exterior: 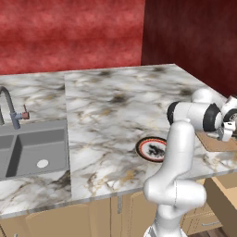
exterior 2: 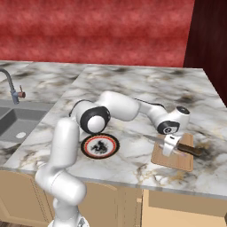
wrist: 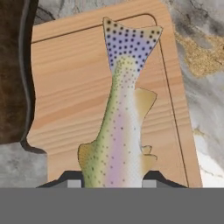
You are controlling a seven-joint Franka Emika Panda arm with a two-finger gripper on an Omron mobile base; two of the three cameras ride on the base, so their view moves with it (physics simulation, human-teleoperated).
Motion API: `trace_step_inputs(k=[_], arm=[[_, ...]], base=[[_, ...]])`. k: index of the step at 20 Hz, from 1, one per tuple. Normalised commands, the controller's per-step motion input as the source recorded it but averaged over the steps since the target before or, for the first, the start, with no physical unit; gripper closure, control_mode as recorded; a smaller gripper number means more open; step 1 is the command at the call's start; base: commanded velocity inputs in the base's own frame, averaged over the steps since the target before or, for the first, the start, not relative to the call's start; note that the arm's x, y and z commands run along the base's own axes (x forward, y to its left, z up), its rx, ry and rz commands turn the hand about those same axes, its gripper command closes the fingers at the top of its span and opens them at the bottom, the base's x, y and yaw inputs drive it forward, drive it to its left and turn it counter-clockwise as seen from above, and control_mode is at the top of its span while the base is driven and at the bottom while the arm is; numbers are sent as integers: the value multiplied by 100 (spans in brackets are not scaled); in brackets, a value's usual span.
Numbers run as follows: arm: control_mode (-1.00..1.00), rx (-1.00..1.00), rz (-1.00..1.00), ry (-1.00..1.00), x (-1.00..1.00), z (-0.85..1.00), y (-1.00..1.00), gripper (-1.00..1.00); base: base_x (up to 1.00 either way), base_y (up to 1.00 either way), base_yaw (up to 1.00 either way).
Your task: Pick up the knife from the drawer and place it on the cutting board. Then place the meat from the plate to the cutting board.
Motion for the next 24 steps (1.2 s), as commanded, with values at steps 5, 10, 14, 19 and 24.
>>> trace_step_inputs(k=[5,10,14,19,24], arm=[[-100,-1,0,1,14,-24,-6,100],[-100,0,0,3,7,-21,0,100],[-100,0,0,5,4,-22,0,-100],[-100,0,0,3,0,-12,0,-100],[-100,0,-4,0,-25,13,0,-100]], base=[[0,0,0],[0,0,0],[0,0,0],[0,0,0],[0,0,0]])
